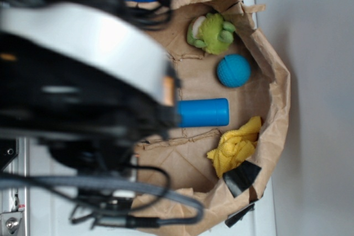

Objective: Grab the yellow cloth.

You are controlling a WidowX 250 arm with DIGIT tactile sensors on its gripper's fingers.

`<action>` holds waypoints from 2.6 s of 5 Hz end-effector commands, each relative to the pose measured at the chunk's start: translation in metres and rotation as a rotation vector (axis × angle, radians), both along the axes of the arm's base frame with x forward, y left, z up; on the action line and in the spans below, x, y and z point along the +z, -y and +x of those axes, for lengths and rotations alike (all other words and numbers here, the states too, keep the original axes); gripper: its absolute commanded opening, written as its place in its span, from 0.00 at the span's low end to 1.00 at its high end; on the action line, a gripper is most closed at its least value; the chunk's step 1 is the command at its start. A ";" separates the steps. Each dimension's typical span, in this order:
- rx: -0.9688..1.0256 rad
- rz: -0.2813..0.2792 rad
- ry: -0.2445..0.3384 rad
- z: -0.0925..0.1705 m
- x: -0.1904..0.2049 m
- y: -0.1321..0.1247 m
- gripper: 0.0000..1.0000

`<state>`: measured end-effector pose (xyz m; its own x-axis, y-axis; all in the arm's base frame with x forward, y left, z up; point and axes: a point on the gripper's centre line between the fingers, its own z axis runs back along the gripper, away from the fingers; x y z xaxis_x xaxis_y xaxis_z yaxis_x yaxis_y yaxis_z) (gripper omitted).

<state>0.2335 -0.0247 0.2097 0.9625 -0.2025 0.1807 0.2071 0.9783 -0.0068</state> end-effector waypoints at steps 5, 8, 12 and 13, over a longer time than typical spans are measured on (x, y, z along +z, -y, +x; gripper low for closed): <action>-0.193 0.050 -0.020 0.031 -0.053 -0.002 1.00; -0.255 0.014 0.130 0.034 -0.081 -0.025 1.00; -0.290 0.124 0.218 0.085 -0.119 0.025 1.00; -0.342 0.072 0.171 0.090 -0.120 0.023 1.00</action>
